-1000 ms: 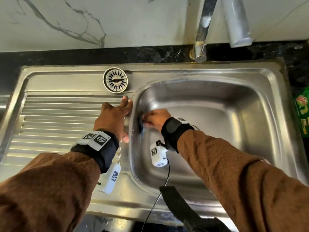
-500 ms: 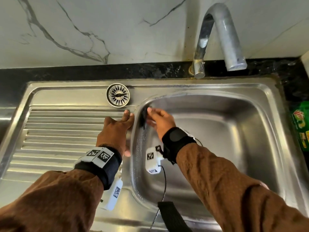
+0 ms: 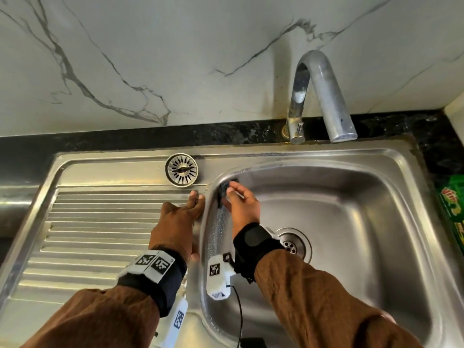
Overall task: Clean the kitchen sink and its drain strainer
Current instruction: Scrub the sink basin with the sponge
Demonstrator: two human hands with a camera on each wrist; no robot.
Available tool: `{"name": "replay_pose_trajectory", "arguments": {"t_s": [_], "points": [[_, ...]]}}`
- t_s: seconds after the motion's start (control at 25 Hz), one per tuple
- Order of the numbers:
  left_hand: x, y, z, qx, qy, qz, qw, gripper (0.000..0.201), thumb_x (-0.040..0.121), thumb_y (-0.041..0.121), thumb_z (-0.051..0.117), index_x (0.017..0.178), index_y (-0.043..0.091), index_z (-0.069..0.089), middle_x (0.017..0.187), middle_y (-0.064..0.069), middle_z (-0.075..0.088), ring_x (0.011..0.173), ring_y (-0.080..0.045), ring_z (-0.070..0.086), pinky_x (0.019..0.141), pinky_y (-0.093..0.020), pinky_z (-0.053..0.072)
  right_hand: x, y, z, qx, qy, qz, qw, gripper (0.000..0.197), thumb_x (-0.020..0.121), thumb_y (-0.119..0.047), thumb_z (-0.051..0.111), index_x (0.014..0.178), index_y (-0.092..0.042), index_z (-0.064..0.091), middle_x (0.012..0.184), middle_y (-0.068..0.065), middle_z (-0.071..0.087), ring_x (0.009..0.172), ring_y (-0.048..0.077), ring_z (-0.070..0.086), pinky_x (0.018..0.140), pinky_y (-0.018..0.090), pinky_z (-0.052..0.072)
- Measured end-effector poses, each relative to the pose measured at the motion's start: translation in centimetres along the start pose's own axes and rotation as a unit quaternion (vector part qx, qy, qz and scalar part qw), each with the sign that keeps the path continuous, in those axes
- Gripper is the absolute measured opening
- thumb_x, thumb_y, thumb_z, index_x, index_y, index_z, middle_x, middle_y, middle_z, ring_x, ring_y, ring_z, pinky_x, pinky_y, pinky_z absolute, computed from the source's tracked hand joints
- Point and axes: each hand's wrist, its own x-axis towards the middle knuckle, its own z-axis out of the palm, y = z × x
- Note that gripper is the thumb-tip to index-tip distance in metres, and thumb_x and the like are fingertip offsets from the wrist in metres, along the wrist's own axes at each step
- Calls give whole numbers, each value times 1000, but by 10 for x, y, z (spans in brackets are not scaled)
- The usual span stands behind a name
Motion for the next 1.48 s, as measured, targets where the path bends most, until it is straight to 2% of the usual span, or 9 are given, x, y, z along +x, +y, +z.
{"name": "replay_pose_trajectory", "arguments": {"t_s": [0.12, 0.24, 0.44, 0.6, 0.72, 0.92, 1.28, 1.4, 1.48], "points": [[-2, 2, -4, -2, -22, -4, 1000, 139, 53, 18, 94, 152, 47, 1, 157, 33, 0, 118, -19, 32, 90, -36, 54, -9, 22, -8, -165, -61, -24, 984, 17, 68, -34, 68, 84, -36, 75, 81, -5, 76, 79, 18, 73, 80, 43, 61], [-4, 4, -6, -10, -23, -10, 1000, 138, 54, 15, 93, 152, 48, 1, 156, 33, 2, 118, -18, 31, 89, -36, 54, 10, 22, -16, -181, -61, 35, 981, 24, 63, -35, 65, 84, -34, 77, 84, -9, 75, 86, 16, 70, 90, 39, 57], [-3, 2, -5, -9, -20, -10, 1000, 140, 53, 15, 93, 151, 49, 0, 156, 34, 1, 117, -18, 31, 88, -36, 54, 8, 52, -9, -322, -165, 64, 930, 61, 69, -23, 52, 129, -33, 60, 116, -1, 70, 109, 24, 64, 102, 39, 48], [-2, 2, -4, -12, -14, -8, 1000, 140, 52, 15, 93, 151, 49, 0, 157, 33, 2, 118, -19, 31, 89, -36, 54, 10, 24, -12, -203, -57, 48, 976, 57, 69, -17, 52, 122, -29, 69, 87, -17, 71, 81, 9, 62, 78, 23, 46], [-2, 2, -4, -14, -18, -11, 1000, 140, 52, 15, 93, 151, 50, 1, 156, 33, 3, 118, -19, 31, 90, -38, 54, 10, 17, -12, -172, -64, 69, 981, 44, 83, 2, 53, 118, -17, 72, 94, -4, 67, 78, 10, 56, 64, 13, 40], [-3, 3, -5, -13, -17, -10, 1000, 139, 53, 15, 93, 152, 48, 0, 158, 31, 5, 118, -19, 31, 90, -37, 54, 10, 29, -13, -233, -26, 83, 969, 67, 70, -21, 48, 136, -30, 59, 124, -5, 66, 113, 18, 61, 103, 30, 46], [-4, 4, -8, -22, -20, -17, 999, 140, 52, 15, 93, 152, 49, 2, 157, 32, 6, 118, -17, 31, 87, -36, 55, 24, 34, -17, -246, -46, 96, 963, 71, 68, -16, 44, 134, -40, 57, 128, -5, 66, 119, 24, 59, 107, 35, 43], [-5, 5, -6, -19, -14, -19, 1000, 139, 52, 14, 93, 152, 50, 2, 157, 32, 5, 119, -17, 30, 87, -36, 55, 12, 24, -11, -108, -58, 86, 989, 63, 81, 5, 40, 133, -24, 60, 129, 3, 66, 108, 19, 61, 87, 25, 46], [-4, 6, -5, -24, -8, -19, 999, 138, 54, 12, 92, 152, 50, 3, 157, 32, 6, 121, -18, 30, 89, -37, 55, -8, 10, -12, 22, -64, 90, 994, 50, 95, 9, 37, 134, -15, 58, 130, 3, 65, 116, 14, 63, 94, 23, 48]]}}
